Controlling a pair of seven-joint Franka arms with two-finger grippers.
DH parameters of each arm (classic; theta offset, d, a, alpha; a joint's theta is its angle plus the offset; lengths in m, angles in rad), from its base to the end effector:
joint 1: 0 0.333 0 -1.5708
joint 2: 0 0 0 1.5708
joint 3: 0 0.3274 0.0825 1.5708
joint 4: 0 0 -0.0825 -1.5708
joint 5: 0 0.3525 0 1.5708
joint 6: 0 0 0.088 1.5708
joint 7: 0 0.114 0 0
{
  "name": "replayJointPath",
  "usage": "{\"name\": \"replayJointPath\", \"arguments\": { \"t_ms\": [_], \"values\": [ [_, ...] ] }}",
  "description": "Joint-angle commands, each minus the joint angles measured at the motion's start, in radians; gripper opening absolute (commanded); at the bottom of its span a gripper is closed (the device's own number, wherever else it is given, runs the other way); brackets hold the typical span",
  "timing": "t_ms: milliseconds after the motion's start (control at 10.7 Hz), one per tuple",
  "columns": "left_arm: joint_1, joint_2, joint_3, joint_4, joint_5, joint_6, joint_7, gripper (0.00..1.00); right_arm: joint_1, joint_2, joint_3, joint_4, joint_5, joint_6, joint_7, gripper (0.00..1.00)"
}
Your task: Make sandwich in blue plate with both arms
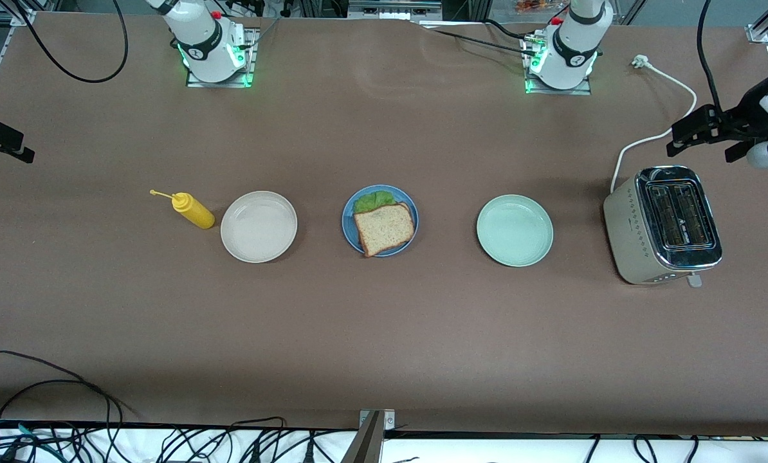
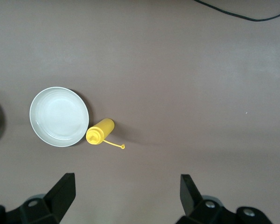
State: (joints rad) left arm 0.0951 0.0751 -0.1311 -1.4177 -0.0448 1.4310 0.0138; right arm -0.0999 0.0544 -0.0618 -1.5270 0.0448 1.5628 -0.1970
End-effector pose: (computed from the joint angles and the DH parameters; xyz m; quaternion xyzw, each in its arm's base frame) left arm 0.5320 -0.0215 0.6443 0.9988 -0.0273 -0.0308 0.0268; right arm 0.5333 -0.0808 0.6187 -0.9996 -0.0176 0.0054 0.0220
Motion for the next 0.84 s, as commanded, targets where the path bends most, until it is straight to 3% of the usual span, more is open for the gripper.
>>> {"name": "replayJointPath", "arguments": {
  "t_ms": [0, 281, 561, 748],
  "values": [
    [-0.005, 0.026, 0.010, 0.031, -0.015, -0.024, 0.023, 1.00, 0.011, -0.022, -0.003, -0.016, 0.020, 0.006, -0.009, 1.00],
    [-0.008, 0.005, 0.010, -0.029, -0.007, 0.041, 0.023, 1.00, 0.040, -0.028, -0.015, -0.022, 0.007, 0.009, -0.001, 1.00],
    [-0.020, -0.023, 0.011, -0.076, -0.004, 0.074, 0.023, 1.00, 0.089, -0.036, -0.065, -0.028, 0.004, 0.013, 0.001, 1.00],
    [-0.025, -0.090, 0.011, -0.198, -0.004, 0.153, 0.023, 1.00, 0.092, -0.036, -0.072, -0.028, 0.004, 0.008, 0.002, 1.00]
  ]
}}
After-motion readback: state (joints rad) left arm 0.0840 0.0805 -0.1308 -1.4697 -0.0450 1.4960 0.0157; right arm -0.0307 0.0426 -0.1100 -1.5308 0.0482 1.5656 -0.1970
